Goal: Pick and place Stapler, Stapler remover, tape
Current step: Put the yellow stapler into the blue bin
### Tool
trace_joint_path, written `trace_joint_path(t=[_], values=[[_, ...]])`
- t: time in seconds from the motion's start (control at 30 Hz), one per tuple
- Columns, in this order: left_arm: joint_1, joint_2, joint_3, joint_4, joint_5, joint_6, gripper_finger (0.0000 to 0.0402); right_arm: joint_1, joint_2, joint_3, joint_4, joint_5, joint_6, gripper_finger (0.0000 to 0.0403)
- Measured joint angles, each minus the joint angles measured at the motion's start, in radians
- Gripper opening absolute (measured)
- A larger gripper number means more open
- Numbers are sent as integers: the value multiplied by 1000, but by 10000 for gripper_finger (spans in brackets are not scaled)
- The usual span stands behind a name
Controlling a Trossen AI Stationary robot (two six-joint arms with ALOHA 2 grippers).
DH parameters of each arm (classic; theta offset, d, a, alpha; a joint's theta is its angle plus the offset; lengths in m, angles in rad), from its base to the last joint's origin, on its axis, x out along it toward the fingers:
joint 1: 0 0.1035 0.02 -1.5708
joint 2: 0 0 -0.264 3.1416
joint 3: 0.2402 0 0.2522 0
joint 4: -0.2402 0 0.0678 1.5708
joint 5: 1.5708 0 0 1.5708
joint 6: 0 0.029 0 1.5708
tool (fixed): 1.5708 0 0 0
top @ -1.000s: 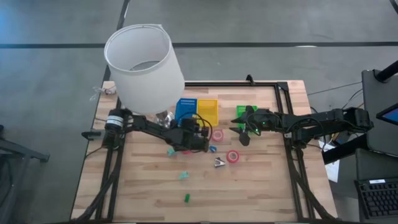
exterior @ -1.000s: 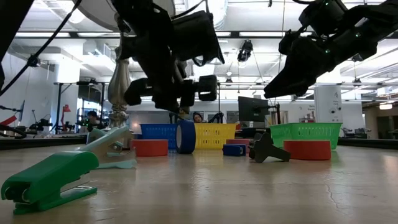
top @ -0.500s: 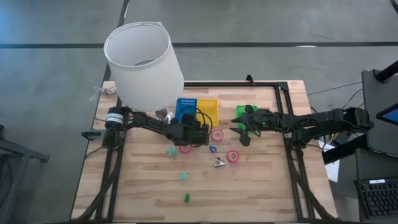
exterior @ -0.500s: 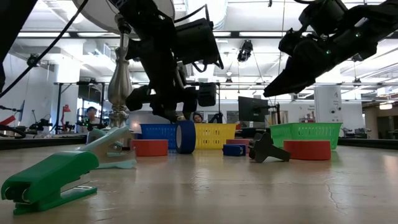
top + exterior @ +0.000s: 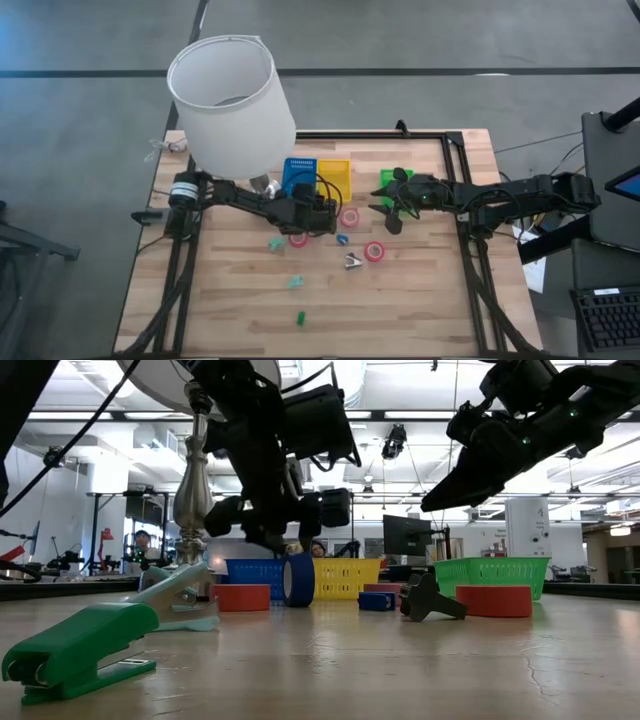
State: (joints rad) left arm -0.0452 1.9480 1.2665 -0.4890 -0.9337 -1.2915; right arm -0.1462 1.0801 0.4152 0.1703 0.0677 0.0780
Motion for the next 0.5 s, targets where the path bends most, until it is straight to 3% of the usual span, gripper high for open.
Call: trace_joint_path(t=[0.2,0.5], values=[[0,0,2,-21,8,7,143,0,0,3,4,0,-18,185],[-2,0,2,-44,-9,6,64,0,0,3,52,0,-38,185]])
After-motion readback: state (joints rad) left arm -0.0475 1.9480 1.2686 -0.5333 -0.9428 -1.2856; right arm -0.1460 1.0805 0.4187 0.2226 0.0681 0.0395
